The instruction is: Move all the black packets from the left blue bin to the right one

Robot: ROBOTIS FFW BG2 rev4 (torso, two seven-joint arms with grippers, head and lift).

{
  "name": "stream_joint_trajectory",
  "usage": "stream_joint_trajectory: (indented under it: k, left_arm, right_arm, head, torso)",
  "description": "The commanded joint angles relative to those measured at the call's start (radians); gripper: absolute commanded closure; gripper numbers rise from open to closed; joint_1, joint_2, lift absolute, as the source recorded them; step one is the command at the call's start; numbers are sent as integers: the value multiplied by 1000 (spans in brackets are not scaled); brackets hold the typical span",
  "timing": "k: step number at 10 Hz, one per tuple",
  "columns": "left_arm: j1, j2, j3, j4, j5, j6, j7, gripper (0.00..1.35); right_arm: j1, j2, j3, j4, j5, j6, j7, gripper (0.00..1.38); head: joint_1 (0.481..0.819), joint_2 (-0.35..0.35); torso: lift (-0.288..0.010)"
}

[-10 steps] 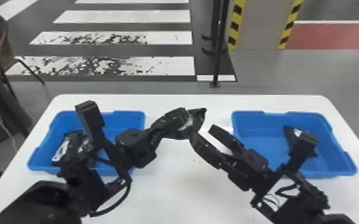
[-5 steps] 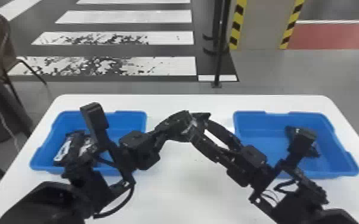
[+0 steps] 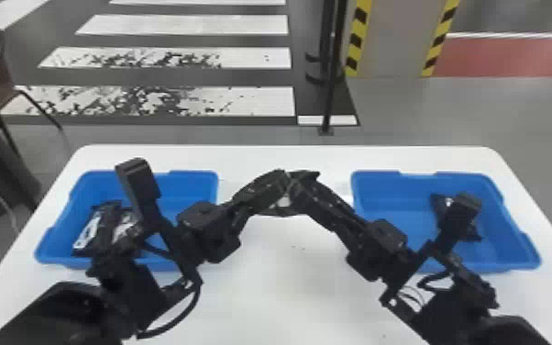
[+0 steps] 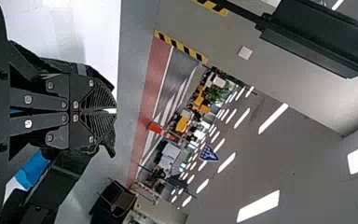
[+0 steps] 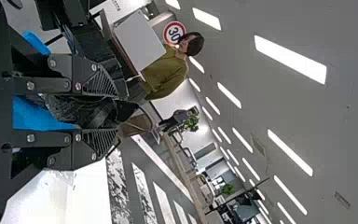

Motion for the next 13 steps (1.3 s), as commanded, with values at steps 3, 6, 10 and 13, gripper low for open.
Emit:
stream_joint_trajectory:
  k: [3, 6, 10, 13]
  left_arm:
    - [35, -13, 46, 0, 8, -45, 26, 424]
    - [108, -41, 195, -37, 4, -91, 29, 159]
    - [221, -75, 361, -96, -20, -57, 28, 173]
    - [260, -87, 423, -132, -46, -42, 29, 173]
  right_arm:
    - [21, 0, -17, -12, -12, -6, 1, 1282]
    - [-16, -2, -124, 62, 49, -6, -9, 1282]
    - [-156, -28, -340, 280, 217, -41, -66, 1282]
    - [-80, -49, -342, 229, 233, 3, -134, 213]
  head:
    - [695, 22]
    - [695, 54]
    - [695, 8]
    - [695, -45]
  torso:
    - [-140]
    - [-140]
    - [-140]
    - [-140]
